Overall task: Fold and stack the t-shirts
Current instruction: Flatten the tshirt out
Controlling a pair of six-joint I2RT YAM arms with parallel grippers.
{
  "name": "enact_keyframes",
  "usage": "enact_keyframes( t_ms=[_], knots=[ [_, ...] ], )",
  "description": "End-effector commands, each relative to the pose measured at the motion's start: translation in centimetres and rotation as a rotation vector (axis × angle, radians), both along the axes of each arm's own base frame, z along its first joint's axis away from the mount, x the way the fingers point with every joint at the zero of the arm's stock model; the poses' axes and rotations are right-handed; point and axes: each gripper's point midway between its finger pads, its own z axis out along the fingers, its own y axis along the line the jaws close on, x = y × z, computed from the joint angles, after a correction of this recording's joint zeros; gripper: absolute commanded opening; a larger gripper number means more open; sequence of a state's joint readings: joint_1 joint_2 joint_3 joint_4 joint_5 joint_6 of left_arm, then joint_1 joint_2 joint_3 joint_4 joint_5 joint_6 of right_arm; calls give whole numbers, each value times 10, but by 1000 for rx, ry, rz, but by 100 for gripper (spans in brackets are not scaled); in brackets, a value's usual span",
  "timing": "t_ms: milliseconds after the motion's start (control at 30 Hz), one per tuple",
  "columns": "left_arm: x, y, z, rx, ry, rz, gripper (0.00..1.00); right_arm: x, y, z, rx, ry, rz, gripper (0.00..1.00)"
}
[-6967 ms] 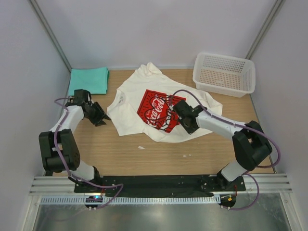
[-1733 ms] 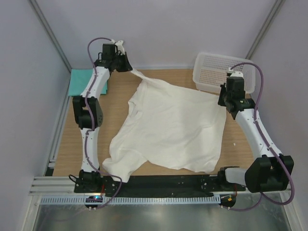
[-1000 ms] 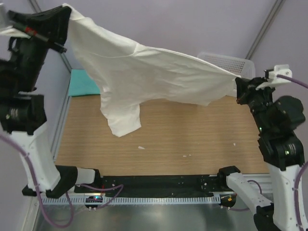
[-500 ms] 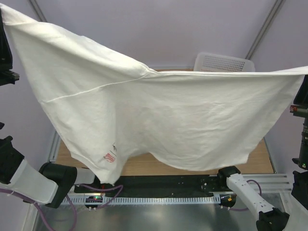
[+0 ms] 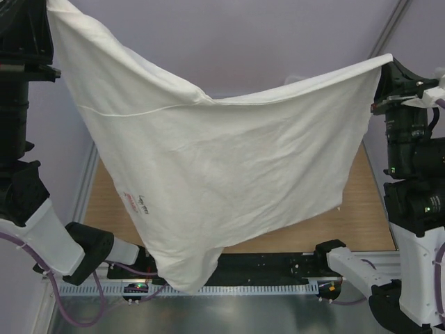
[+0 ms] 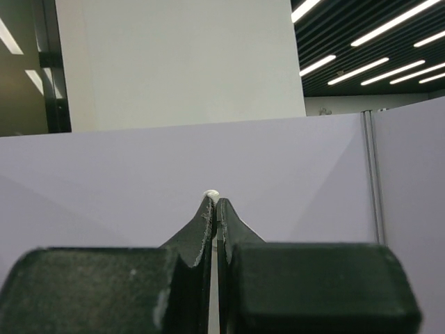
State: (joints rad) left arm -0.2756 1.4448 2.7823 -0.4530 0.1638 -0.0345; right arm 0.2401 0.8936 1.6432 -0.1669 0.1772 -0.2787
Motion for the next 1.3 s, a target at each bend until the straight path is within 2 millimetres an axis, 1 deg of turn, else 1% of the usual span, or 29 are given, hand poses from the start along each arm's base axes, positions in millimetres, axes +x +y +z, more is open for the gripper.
enact_keyframes(
  t_ms=[0,33,133,167,233,267,367,400,467,500,533,600,633,667,733,767,800,833,867,933,967,1000,1033,1100,1133,1167,1200,1233,1267],
  knots=[
    [20,1,3,-13,-7,37,0,-14,0,29,-19,-121,0,1],
    [16,-1,4,-10,-15,24,0,-18,0,32,-20,-131,1,1],
    [-12,0,12,-17,-59,-21,0,-35,-1,40,-25,-165,15,1],
    [-32,4,17,-30,-88,-40,0,-47,-3,44,-23,-189,18,1],
    [-54,7,20,-33,-118,-61,0,-62,-6,48,-16,-218,25,1],
    [-74,10,22,-35,-144,-76,0,-78,-9,52,-10,-246,26,1],
    [-98,13,22,-36,-168,-103,0,-99,-11,56,-3,-285,47,1],
    [-113,16,23,-37,-186,-108,0,-113,-13,58,-2,-307,53,1],
    [-127,19,21,-36,-197,-114,0,-129,-14,60,4,-323,72,1],
    [-144,24,19,-35,-211,-122,0,-151,-16,61,8,-349,92,1],
    [-145,24,19,-35,-212,-122,0,-151,-15,61,8,-350,100,1],
    [-150,26,18,-34,-213,-135,0,-159,-16,59,8,-352,105,1],
    [-156,27,17,-34,-221,-137,0,-168,-18,59,11,-364,106,1],
    [-161,30,18,-36,-233,-137,0,-171,-18,59,14,-367,109,1],
    [-170,35,19,-44,-253,-140,0,-171,-18,59,18,-369,112,1],
    [-153,29,15,-32,-217,-139,0,-167,-17,59,19,-369,114,1],
    [-163,34,24,-56,-281,-134,0,-162,-15,58,16,-368,115,1],
    [-158,39,24,-91,-294,-115,0,-156,-14,57,16,-362,112,1],
    [-144,39,17,-116,-299,-96,0,-139,-11,54,14,-343,106,1],
    [-118,37,11,-113,-229,-61,0,-117,-7,49,3,-312,99,1],
    [-94,31,16,-81,-203,-22,0,-97,-2,44,-3,-282,97,1],
    [-71,24,7,-53,-130,-7,0,-78,2,37,-12,-249,95,1],
    [-34,14,-1,-22,-75,33,0,-49,9,22,-29,-189,95,1],
    [11,6,-16,1,2,88,0,-22,13,8,-42,-148,79,1],
    [48,-2,-36,18,81,123,0,-8,16,-2,-49,-119,71,1],
    [83,-7,-52,34,140,172,0,22,21,-24,-58,-61,63,1],
    [106,-13,-66,53,187,185,0,35,23,-37,-64,-28,57,1],
    [139,-24,-94,87,266,192,0,57,27,-64,-85,37,48,1],
    [168,-31,-112,106,296,190,0,74,30,-77,-91,61,41,1]
  ],
)
